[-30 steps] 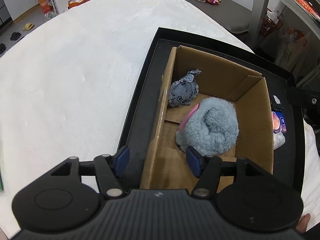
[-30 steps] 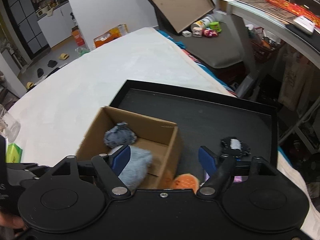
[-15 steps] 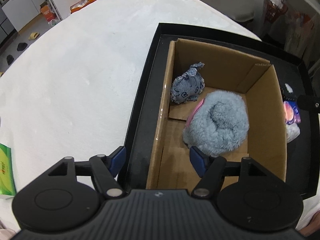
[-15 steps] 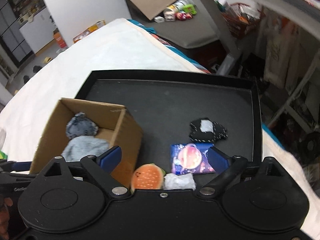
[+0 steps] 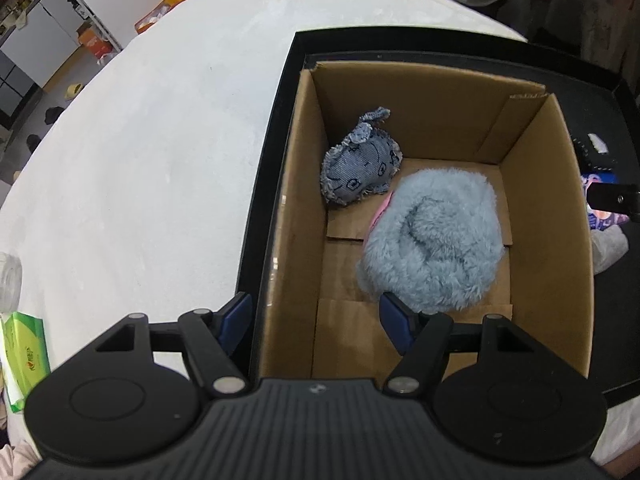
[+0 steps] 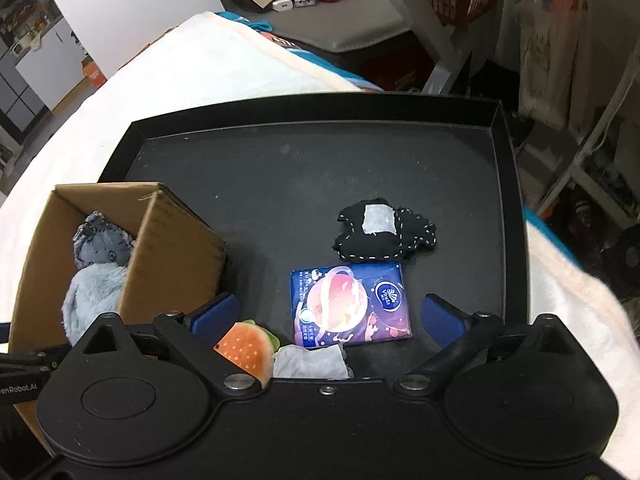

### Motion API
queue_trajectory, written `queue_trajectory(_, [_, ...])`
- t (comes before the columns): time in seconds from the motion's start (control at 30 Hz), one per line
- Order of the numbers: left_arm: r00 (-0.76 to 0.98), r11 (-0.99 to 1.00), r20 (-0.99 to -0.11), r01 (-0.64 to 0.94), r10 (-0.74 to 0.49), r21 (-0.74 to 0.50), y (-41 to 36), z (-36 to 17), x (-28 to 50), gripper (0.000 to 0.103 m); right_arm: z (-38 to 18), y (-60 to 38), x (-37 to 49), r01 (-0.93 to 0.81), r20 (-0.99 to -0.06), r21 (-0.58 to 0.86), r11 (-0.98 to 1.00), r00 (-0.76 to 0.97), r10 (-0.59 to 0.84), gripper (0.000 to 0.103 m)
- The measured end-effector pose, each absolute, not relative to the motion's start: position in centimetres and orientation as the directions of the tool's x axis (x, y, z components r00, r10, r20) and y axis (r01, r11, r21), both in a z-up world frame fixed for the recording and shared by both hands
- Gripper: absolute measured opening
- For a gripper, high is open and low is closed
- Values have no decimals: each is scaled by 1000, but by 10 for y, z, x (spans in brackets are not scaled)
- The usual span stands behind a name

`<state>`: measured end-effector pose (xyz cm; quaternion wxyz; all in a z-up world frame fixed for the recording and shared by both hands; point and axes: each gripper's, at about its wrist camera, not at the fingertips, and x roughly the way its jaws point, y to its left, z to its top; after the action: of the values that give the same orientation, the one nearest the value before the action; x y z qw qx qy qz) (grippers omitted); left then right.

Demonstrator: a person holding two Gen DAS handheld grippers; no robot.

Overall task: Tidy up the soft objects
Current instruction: 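Move the right tool to the blue tissue pack and grasp it, then lift the tissue pack with the right tool toward the box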

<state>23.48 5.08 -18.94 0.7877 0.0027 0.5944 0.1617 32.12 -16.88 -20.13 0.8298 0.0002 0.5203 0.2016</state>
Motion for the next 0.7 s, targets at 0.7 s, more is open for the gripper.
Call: queue_trajectory(0.7, [210,935,-925,-237,315,265,36,-190,237,69,-218,-178,323,-340,-885,188,922,350,309,71])
